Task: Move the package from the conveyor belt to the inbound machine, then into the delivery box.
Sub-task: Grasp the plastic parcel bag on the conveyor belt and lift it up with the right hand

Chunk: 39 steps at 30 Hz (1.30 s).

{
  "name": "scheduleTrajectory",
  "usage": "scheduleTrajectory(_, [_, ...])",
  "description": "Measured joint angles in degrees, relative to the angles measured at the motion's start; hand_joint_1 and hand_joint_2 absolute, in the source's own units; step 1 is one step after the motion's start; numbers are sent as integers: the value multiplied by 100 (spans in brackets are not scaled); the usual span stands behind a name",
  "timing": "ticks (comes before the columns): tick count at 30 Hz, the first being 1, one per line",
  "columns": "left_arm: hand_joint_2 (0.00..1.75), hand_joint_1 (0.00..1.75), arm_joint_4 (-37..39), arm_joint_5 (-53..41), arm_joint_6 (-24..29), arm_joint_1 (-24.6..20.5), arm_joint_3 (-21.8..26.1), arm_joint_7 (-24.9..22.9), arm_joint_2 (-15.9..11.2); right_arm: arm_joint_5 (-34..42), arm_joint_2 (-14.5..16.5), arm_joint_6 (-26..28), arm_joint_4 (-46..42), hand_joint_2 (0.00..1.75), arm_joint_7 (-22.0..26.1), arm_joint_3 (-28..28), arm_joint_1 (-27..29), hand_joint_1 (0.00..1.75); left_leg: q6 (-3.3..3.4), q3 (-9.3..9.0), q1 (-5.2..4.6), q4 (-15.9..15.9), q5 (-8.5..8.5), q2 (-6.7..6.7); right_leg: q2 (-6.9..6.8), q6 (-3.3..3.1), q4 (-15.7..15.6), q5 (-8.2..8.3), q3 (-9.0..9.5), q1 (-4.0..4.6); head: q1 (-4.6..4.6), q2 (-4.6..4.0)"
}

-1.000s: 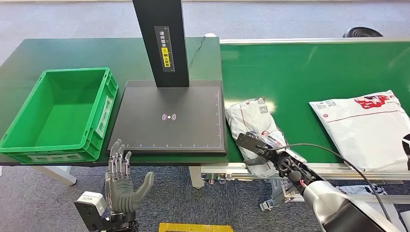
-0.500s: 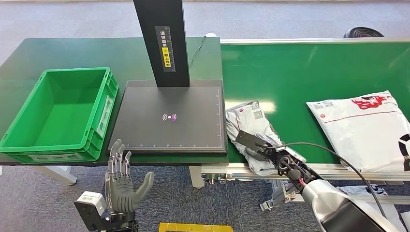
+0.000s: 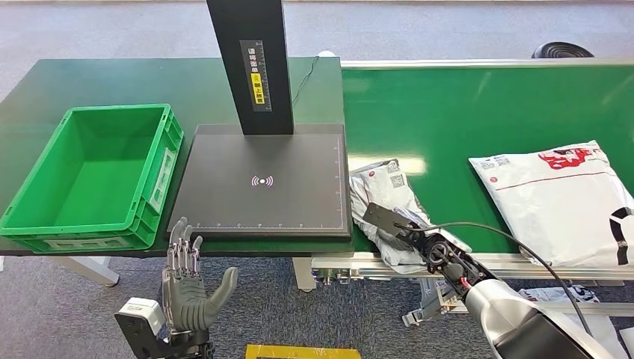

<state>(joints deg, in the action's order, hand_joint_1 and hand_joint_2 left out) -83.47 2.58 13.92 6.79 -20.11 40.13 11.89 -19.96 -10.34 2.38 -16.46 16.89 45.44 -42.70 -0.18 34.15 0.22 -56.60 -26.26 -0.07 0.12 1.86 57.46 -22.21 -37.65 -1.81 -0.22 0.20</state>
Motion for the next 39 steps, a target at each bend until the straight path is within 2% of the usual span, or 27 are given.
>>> scheduleTrajectory(7, [175,0,0,0,33,18,-2,0,4,-69,5,34,-48,175,255,-268,-268,175,1,17,-1,0,2,0,0,1,1,3,-4,-2,1,0])
scheduleTrajectory(12, [175,0,0,0,-9,6,-2,0,43,-284,95,-153,-184,175,313,-391,-928,175,2,17,0,0,7,4,2,-2,2,6,-15,-2,1,0])
scheduleTrajectory(20, [175,0,1,-11,-140,-81,6,0,107,-574,461,-389,-272,175,209,-407,-1833,175,-1,21,1,0,9,6,2,-3,3,6,-23,1,0,0])
scheduleTrajectory(29, [175,0,0,-83,-183,-121,22,0,140,-708,884,-622,-295,175,213,-392,-2098,175,0,20,1,0,9,6,2,-3,3,6,-23,1,1,0])
scheduleTrajectory(39, [175,0,30,-92,-230,-132,40,0,158,-733,1256,-649,-295,175,204,-367,-2140,175,0,22,1,0,9,5,2,-3,3,6,-25,1,1,0])
